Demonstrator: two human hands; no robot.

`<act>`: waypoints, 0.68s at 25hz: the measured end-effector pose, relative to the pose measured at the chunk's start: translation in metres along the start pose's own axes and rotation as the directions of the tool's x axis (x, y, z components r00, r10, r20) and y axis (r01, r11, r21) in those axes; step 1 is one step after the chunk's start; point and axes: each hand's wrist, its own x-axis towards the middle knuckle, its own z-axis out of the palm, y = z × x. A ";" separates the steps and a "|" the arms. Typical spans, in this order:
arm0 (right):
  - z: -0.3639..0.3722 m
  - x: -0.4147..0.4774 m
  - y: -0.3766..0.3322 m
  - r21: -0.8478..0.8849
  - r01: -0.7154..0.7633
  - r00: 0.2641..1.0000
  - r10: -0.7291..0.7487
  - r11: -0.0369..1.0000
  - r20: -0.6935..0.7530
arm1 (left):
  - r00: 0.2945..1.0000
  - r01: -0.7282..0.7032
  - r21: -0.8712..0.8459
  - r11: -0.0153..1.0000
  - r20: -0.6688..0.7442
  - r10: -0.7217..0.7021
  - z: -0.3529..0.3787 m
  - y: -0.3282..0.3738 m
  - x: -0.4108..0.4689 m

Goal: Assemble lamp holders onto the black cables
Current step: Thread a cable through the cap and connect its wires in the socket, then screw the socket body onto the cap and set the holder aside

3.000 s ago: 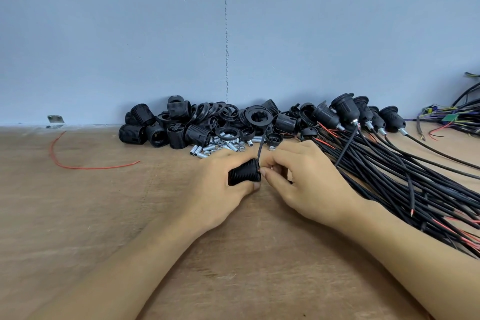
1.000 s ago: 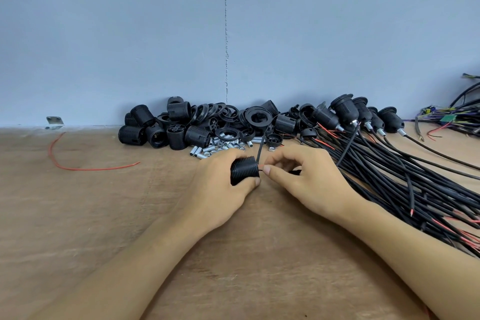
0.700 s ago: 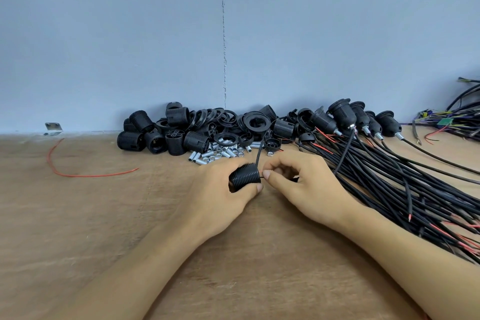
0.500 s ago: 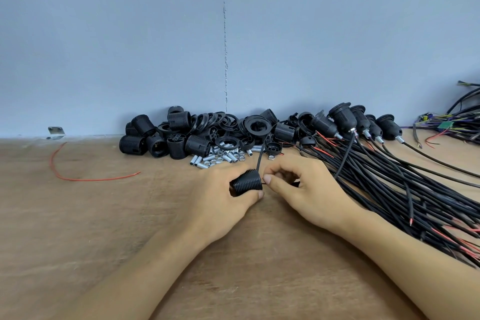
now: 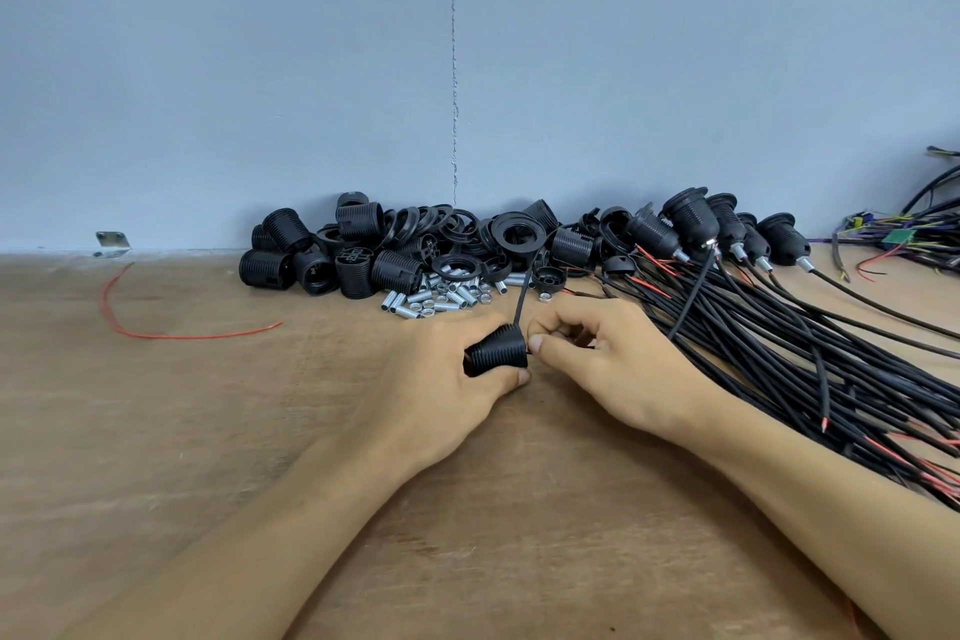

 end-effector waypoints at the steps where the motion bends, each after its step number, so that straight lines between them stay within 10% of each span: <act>1: 0.000 0.000 -0.001 0.003 -0.006 1.000 0.006 1.000 0.003 | 1.000 -0.008 -0.004 1.000 -0.002 0.008 0.000 -0.001 0.000; 12: -0.010 0.003 0.015 -0.126 0.053 0.999 -0.053 0.991 0.002 | 0.976 0.178 -0.137 0.974 -0.102 -0.193 0.003 0.004 0.006; 17: -0.028 0.006 0.028 -0.284 -0.010 0.979 0.067 0.959 0.193 | 0.853 0.385 -0.562 0.732 -0.086 -0.515 -0.006 -0.006 0.012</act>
